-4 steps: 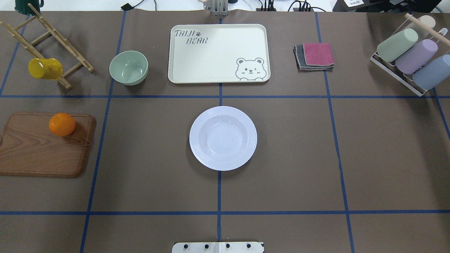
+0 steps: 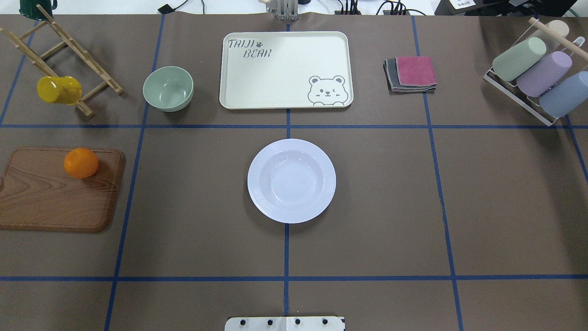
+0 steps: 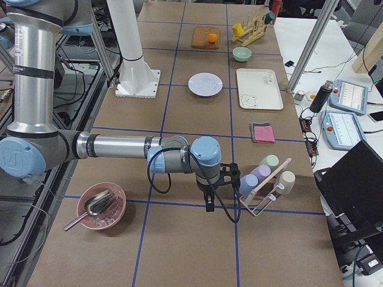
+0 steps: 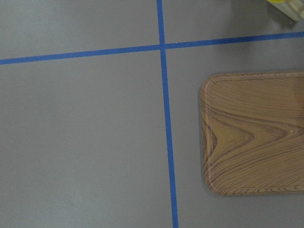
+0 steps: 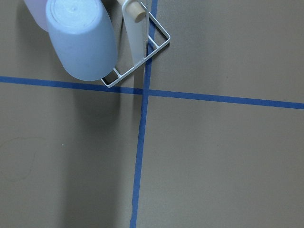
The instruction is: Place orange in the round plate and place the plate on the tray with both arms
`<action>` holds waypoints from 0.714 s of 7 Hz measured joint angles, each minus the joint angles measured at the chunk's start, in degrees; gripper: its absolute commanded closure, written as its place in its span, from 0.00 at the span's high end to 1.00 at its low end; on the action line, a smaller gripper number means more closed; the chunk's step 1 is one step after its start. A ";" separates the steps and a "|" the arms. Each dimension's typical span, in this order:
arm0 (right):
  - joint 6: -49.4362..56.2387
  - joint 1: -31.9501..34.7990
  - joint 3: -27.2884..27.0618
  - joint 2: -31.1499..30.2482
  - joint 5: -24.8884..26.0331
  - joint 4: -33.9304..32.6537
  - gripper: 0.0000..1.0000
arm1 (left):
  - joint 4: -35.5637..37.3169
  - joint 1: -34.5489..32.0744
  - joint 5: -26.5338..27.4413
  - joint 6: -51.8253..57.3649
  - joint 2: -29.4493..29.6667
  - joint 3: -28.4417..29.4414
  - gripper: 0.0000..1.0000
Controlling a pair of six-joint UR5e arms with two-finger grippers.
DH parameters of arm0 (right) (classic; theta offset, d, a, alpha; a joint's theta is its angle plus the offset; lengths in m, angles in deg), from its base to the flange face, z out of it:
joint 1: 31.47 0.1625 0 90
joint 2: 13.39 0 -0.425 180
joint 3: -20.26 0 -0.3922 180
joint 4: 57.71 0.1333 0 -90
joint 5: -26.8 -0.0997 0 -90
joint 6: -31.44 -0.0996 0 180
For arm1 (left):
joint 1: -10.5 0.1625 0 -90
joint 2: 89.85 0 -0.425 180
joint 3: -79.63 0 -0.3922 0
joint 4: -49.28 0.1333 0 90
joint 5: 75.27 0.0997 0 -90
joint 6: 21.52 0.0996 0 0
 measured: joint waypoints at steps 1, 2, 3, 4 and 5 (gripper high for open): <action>-0.02 -0.23 -0.44 0.01 -0.03 1.77 1.00 | -0.72 0.06 -1.59 -0.02 0.41 -0.45 0.99; -0.26 -0.56 -0.60 -0.04 -0.85 4.68 1.00 | -3.12 0.30 -4.28 -0.18 2.01 -0.34 0.99; -1.16 -0.87 -0.60 0.02 -3.12 7.36 1.00 | -7.05 0.67 -6.54 -0.29 3.96 0.38 0.99; -3.17 -1.32 -0.70 0.18 -6.59 9.22 1.00 | -11.72 0.94 -9.53 -0.14 4.36 1.35 0.99; -5.89 -2.37 -0.92 0.05 -9.25 11.47 1.00 | -16.66 1.85 -12.94 -0.59 4.29 2.31 0.98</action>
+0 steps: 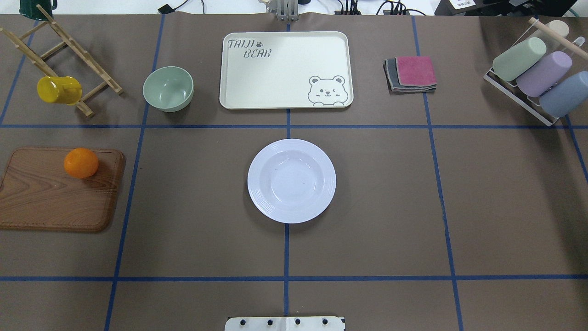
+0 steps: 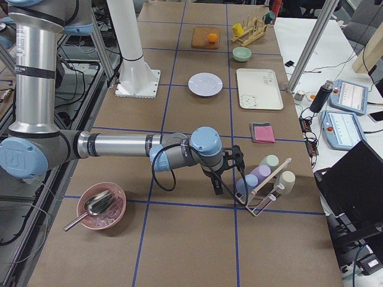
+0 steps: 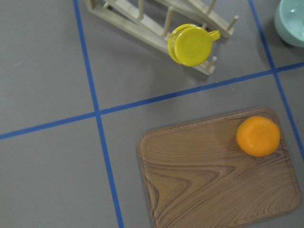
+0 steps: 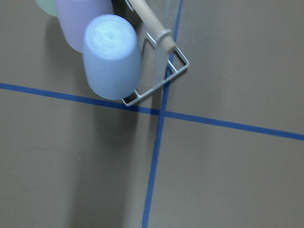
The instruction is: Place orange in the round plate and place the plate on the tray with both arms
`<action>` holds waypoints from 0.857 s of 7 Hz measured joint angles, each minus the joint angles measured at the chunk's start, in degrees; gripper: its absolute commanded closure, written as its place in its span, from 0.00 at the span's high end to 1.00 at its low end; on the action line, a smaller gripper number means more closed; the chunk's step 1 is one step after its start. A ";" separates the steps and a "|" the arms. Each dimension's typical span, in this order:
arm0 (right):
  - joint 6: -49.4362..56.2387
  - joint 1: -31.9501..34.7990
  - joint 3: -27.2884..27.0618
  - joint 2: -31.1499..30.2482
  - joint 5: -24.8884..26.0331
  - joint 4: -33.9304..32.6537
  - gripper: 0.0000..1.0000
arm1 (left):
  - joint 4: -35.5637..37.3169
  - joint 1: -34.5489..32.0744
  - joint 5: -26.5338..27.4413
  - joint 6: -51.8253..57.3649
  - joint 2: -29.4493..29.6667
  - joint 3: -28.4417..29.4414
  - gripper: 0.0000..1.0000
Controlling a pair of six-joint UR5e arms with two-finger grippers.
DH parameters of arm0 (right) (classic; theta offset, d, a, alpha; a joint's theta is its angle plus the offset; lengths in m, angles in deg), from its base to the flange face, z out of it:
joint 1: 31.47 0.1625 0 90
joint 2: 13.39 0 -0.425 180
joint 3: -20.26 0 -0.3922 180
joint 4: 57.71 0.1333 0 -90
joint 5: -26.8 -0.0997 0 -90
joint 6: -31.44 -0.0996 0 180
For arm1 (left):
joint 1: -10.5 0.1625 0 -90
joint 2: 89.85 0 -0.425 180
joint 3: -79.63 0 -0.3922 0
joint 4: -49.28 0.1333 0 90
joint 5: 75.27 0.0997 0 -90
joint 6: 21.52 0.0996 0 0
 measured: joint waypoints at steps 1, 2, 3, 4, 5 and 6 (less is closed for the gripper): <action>-4.84 -2.32 -0.44 -0.24 -0.04 2.88 1.00 | -4.02 2.95 -2.25 -2.20 0.56 0.47 0.98; -12.20 -6.12 -1.60 -0.33 2.62 5.57 1.00 | -6.64 7.48 -3.04 -6.20 1.76 0.72 0.99; -19.20 -10.28 -3.36 -0.37 6.15 7.11 1.00 | -8.72 11.93 -0.84 -10.55 2.56 0.88 0.99; -24.19 -13.65 -4.98 -0.46 8.98 7.75 1.00 | -11.05 17.15 4.91 -15.28 3.16 1.20 0.98; -26.91 -15.66 -5.94 -0.58 10.59 7.98 1.00 | -14.39 22.93 11.10 -20.57 4.53 2.84 0.98; -27.94 -16.50 -6.31 -0.66 11.23 8.05 1.00 | -19.79 27.59 14.90 -25.37 6.88 7.16 0.98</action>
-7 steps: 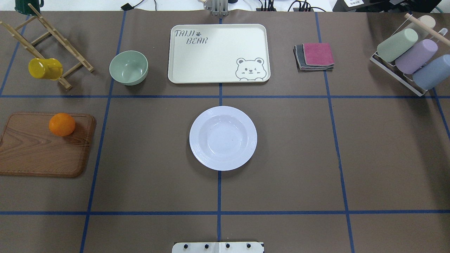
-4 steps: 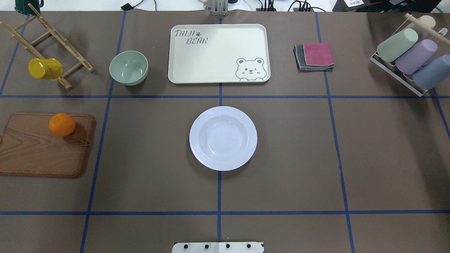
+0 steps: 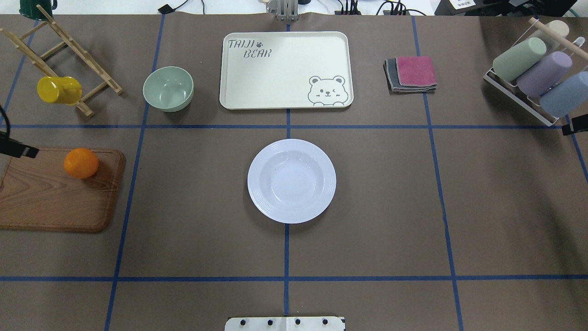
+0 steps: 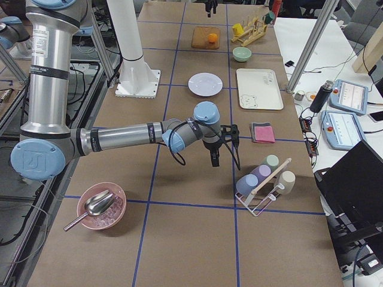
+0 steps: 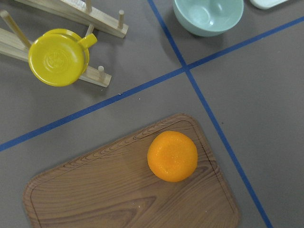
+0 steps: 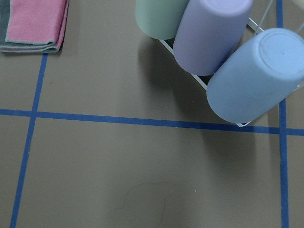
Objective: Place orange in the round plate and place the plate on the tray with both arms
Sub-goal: 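Reach the left gripper to the orange on the wooden board and grasp it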
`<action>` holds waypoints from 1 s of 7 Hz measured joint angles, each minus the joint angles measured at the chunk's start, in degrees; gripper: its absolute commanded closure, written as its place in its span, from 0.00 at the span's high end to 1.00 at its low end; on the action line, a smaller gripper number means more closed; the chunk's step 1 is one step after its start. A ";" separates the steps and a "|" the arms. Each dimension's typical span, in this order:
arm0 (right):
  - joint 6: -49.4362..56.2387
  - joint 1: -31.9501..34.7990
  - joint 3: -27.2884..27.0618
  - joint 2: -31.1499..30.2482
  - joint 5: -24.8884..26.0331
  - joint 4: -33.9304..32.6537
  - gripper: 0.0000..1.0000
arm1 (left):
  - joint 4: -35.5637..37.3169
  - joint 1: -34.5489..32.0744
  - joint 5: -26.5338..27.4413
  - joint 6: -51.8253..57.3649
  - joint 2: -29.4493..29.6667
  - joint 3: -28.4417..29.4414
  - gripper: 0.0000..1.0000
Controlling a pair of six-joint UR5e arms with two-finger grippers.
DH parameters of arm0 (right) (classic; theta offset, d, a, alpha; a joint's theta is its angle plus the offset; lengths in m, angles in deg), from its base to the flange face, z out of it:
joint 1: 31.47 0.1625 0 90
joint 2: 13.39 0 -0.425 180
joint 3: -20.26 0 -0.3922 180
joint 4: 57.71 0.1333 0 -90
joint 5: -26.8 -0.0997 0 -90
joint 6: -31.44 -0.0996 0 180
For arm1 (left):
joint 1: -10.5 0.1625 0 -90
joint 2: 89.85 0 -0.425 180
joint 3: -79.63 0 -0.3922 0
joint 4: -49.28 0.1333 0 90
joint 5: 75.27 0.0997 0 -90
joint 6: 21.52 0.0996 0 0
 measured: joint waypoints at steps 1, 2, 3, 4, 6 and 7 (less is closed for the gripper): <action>-0.38 -0.31 -0.14 -0.03 0.23 0.03 1.00 | -6.69 3.15 2.11 -3.95 2.59 5.87 0.98; -0.49 -0.40 -0.17 -0.05 0.31 0.03 1.00 | -11.50 5.13 3.69 -7.31 4.76 10.25 0.98; -0.53 -0.42 -0.22 -0.05 0.33 0.04 1.00 | -13.67 6.87 4.98 -9.85 5.98 12.25 0.98; -0.54 -0.45 -0.24 -0.05 0.38 0.04 1.00 | -14.55 8.15 6.06 -11.06 6.52 13.09 0.98; -0.57 -0.45 -0.22 -0.01 0.55 0.08 1.00 | -14.99 9.39 7.38 -11.53 6.36 13.87 0.98; -0.59 -0.45 -0.20 0.02 0.59 0.06 1.00 | -15.05 10.02 8.47 -11.58 6.22 14.22 0.97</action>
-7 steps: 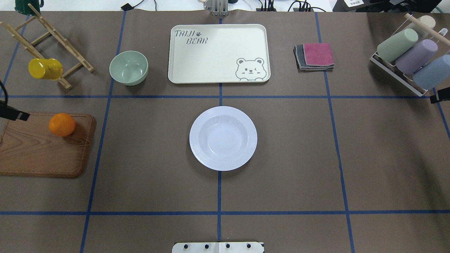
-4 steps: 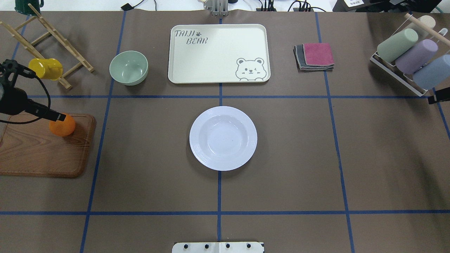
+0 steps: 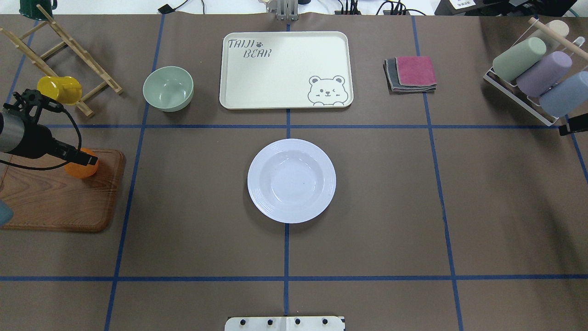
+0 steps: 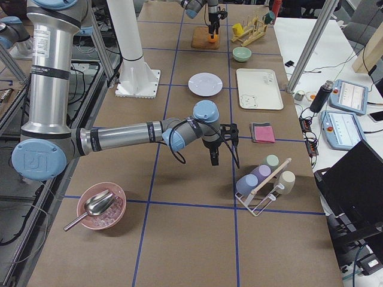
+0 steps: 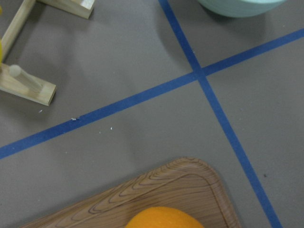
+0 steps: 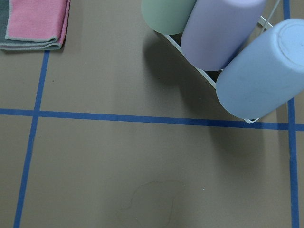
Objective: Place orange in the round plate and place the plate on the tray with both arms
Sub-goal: 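Reach the left gripper to the orange on the wooden board and grasp it, then carry the orange with the left gripper and release it onto the white plate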
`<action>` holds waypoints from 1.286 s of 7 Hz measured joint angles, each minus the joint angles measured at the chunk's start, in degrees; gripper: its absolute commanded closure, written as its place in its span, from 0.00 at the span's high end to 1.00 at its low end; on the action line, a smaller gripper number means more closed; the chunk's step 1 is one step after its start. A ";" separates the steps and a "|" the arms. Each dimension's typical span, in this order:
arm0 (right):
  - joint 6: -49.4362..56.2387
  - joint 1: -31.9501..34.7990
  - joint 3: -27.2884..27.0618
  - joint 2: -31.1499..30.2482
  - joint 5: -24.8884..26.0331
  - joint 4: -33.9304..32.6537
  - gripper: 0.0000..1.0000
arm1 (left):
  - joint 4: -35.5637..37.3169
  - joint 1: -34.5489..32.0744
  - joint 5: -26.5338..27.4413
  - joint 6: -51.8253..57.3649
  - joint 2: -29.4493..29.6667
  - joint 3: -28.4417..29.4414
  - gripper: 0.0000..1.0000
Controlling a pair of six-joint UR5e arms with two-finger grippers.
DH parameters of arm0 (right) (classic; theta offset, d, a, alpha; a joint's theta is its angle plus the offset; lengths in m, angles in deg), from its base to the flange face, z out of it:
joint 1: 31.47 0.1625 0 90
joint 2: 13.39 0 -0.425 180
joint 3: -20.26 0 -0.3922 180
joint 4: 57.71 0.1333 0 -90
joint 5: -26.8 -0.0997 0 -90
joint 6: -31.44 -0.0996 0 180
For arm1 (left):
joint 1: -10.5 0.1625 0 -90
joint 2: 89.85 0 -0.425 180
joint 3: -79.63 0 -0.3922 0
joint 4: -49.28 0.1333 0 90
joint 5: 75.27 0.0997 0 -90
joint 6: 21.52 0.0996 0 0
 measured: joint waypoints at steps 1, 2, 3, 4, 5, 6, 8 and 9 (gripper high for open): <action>0.01 0.00 0.00 0.03 0.01 0.00 1.00 | -0.06 0.80 1.15 -0.07 -0.05 0.30 0.52; 0.03 0.00 0.00 0.07 0.02 0.02 1.00 | -0.12 1.27 1.65 -0.14 -0.07 0.43 0.01; 0.03 0.00 0.00 0.09 0.02 0.02 1.00 | -0.21 1.51 1.84 -0.23 -0.11 0.37 0.00; 0.02 -0.03 0.00 0.12 0.00 0.04 1.00 | -0.10 1.58 1.69 -0.58 -0.13 -0.48 0.00; -0.05 -0.06 0.01 0.23 -0.08 0.06 1.00 | 1.01 1.62 1.13 -2.71 0.31 -2.80 0.00; -0.59 -0.10 -0.03 0.48 -0.21 0.08 1.00 | 4.29 1.70 0.69 -6.93 2.48 -5.60 0.00; -8.05 -0.63 -0.15 2.06 -0.49 1.29 1.00 | 16.20 3.69 1.58 -14.83 13.26 -8.52 0.00; -15.81 -1.73 0.00 2.59 -0.45 5.29 1.00 | 23.39 7.17 4.45 -19.20 20.22 -8.76 0.00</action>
